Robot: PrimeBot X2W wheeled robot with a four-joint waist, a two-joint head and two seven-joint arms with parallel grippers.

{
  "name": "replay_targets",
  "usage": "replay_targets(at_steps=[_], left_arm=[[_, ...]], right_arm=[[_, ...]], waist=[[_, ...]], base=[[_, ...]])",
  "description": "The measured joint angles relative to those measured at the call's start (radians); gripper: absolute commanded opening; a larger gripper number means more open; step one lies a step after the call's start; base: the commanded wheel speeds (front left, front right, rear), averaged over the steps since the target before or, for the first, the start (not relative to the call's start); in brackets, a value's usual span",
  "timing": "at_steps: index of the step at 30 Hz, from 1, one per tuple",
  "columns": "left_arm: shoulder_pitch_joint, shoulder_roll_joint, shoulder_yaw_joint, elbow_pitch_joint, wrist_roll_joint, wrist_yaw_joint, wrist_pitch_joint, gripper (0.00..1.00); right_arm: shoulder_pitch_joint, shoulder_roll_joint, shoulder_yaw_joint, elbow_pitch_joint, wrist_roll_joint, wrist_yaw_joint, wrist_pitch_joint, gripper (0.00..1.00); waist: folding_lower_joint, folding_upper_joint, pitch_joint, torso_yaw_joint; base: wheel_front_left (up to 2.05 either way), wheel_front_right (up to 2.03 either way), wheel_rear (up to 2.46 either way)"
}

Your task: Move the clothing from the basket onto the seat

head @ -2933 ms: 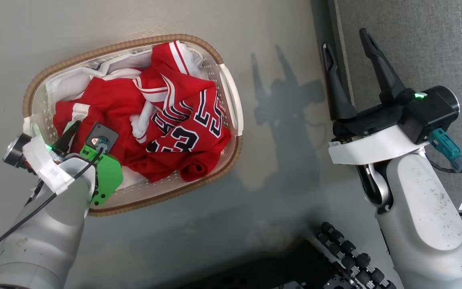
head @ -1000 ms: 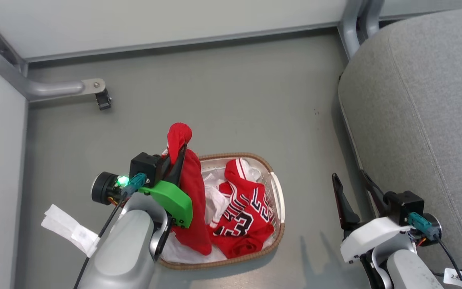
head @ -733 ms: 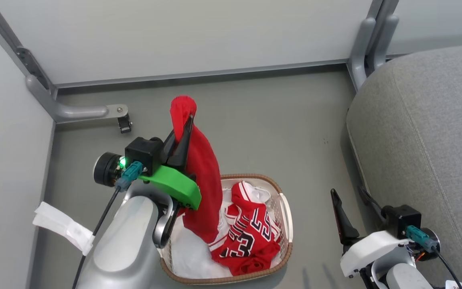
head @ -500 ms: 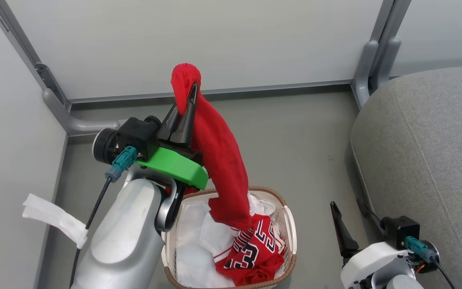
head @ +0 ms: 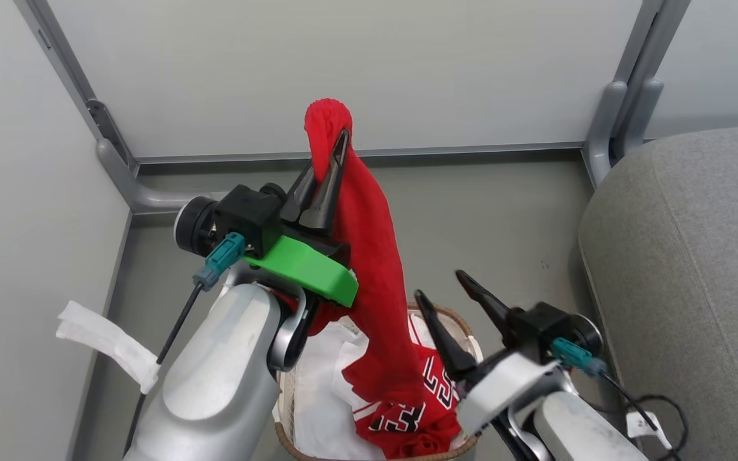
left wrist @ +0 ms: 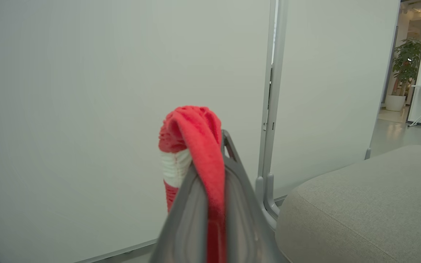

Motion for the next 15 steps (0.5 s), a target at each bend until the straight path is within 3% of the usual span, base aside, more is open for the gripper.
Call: replay_targets(at_steps=[6, 15], left_arm=[[-0.012, 0.0, -0.03, 0.008, -0.02, 0.0, 0.0, 0.0], [-0.028, 0.0, -0.098, 0.013, -0.056, 0.003, 0.0, 0.0]], right_arm=[[-0.167, 0.001, 0.164, 0.03, 0.033, 0.0, 0.0, 1.0], [-0.269, 0.0, 0.176, 0.174, 0.016, 0.0, 0.0, 1.0]], waist=[[0.0, 0.0, 0.007, 0.035], [0.0, 0.0, 0.007, 0.106]], base=[[0.0, 0.0, 0.0], [0.0, 0.0, 0.0]])
